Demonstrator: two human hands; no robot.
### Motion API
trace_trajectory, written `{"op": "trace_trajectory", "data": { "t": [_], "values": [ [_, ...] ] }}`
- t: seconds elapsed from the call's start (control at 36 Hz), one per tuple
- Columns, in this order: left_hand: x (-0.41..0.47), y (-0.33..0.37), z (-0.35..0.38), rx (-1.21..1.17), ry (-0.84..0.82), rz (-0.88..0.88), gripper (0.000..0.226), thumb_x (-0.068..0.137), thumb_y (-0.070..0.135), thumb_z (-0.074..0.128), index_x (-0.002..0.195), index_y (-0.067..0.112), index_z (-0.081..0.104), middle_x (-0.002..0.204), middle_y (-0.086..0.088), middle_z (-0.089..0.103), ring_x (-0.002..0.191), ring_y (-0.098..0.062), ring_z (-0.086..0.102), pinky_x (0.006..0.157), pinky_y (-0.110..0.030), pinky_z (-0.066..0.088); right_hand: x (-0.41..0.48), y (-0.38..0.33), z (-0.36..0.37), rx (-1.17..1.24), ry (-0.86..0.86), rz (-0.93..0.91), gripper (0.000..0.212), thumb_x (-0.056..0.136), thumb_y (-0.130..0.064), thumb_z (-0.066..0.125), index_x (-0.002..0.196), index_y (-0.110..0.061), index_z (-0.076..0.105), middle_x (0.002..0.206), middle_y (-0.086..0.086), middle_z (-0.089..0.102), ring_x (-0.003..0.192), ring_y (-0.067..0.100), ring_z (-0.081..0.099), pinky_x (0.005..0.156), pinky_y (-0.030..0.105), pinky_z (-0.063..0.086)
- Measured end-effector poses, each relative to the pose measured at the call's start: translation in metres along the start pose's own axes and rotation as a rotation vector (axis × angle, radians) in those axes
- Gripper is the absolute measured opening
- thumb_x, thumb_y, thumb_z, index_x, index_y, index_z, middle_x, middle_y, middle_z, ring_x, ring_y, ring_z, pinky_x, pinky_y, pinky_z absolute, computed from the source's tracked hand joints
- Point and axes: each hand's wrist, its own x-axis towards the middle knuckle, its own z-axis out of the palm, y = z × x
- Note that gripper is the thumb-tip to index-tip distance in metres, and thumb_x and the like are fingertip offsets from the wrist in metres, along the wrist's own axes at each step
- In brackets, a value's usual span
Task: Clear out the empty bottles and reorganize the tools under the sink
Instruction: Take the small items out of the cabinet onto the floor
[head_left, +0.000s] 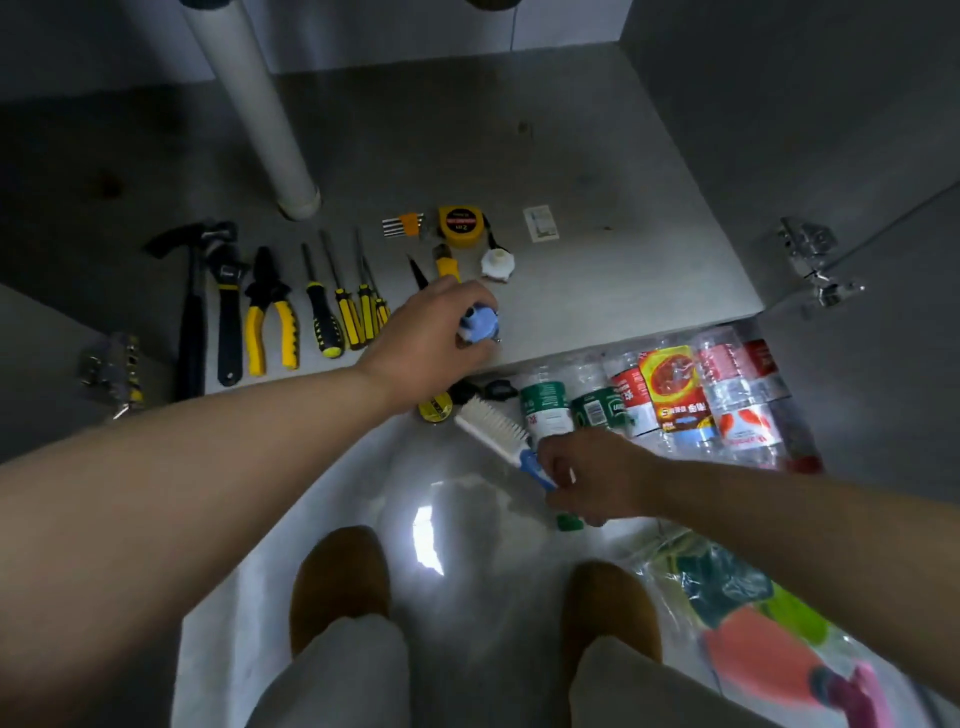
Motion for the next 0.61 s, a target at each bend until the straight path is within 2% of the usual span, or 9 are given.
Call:
{"op": "trace_trajectory", "data": {
  "t": [0.06,0.11,0.25,0.33,0.39,0.5,0.61],
  "values": [
    [-0.012,-0.006,-0.002,-0.064,0.005,-0.026,0.031,0.085,0.024,0.073,0.115,0.027,0.064,0.111,0.004,0.06,0.099,-0.016,0.059,0.087,-0.035,0.051,0.016,-0.007,0.011,-0.195,-0.018,-0.063,0.023,0.084,-0.034,0.069,0.1,-0.023,0.058,0.096,-0.001,0.067,0.077,0.013,0.063,0.065,0.022,0.049],
    [-0.025,-0.012,-0.001,-0.083,0.02,-0.035,0.03,0.086,0.026,0.075,0.114,0.027,0.065,0.109,0.008,0.061,0.097,-0.009,0.058,0.083,-0.024,0.05,0.034,-0.015,0.018,-0.317,-0.042,-0.094,0.033,0.085,-0.036,0.068,0.113,-0.022,0.058,0.109,0.004,0.066,0.094,0.022,0.064,0.074,0.029,0.049],
    [-0.06,-0.031,0.006,-0.05,0.016,-0.037,0.025,0.089,0.036,0.07,0.112,0.026,0.063,0.103,0.009,0.058,0.092,-0.004,0.055,0.076,-0.017,0.042,0.076,-0.035,0.012,-0.553,-0.051,-0.19,0.047,0.086,-0.033,0.065,0.131,-0.02,0.056,0.12,0.009,0.061,0.102,0.028,0.063,0.071,0.032,0.044],
    [-0.084,-0.048,0.012,-0.006,-0.031,-0.043,0.023,0.088,0.034,0.071,0.109,0.028,0.063,0.099,0.012,0.055,0.085,-0.001,0.053,0.07,-0.012,0.04,0.101,-0.044,0.01,-0.611,-0.003,-0.157,0.049,0.086,-0.028,0.064,0.134,-0.019,0.057,0.125,0.01,0.061,0.108,0.031,0.063,0.079,0.035,0.052],
    [-0.099,-0.059,0.018,-0.012,-0.08,-0.066,0.023,0.086,0.031,0.071,0.108,0.029,0.064,0.099,0.013,0.056,0.085,-0.002,0.055,0.071,-0.015,0.045,0.112,-0.048,0.014,-0.588,0.025,-0.106,0.051,0.087,-0.023,0.064,0.137,-0.02,0.055,0.129,0.012,0.06,0.112,0.033,0.062,0.085,0.038,0.054],
    [-0.113,-0.077,0.028,0.047,-0.277,-0.142,0.031,0.083,0.036,0.07,0.114,0.033,0.063,0.104,0.009,0.055,0.093,-0.012,0.06,0.083,-0.034,0.052,0.121,-0.05,0.024,-0.552,0.156,0.038,0.043,0.089,-0.017,0.062,0.132,-0.019,0.058,0.132,0.013,0.056,0.114,0.035,0.06,0.083,0.039,0.052],
    [-0.116,-0.09,0.038,0.027,-0.446,-0.178,0.03,0.085,0.031,0.073,0.113,0.035,0.063,0.107,0.009,0.055,0.097,-0.011,0.058,0.09,-0.033,0.051,0.113,-0.045,0.024,-0.41,0.273,0.09,0.042,0.09,-0.013,0.06,0.132,-0.014,0.052,0.138,0.014,0.049,0.11,0.036,0.062,0.082,0.042,0.053]
  ]
}}
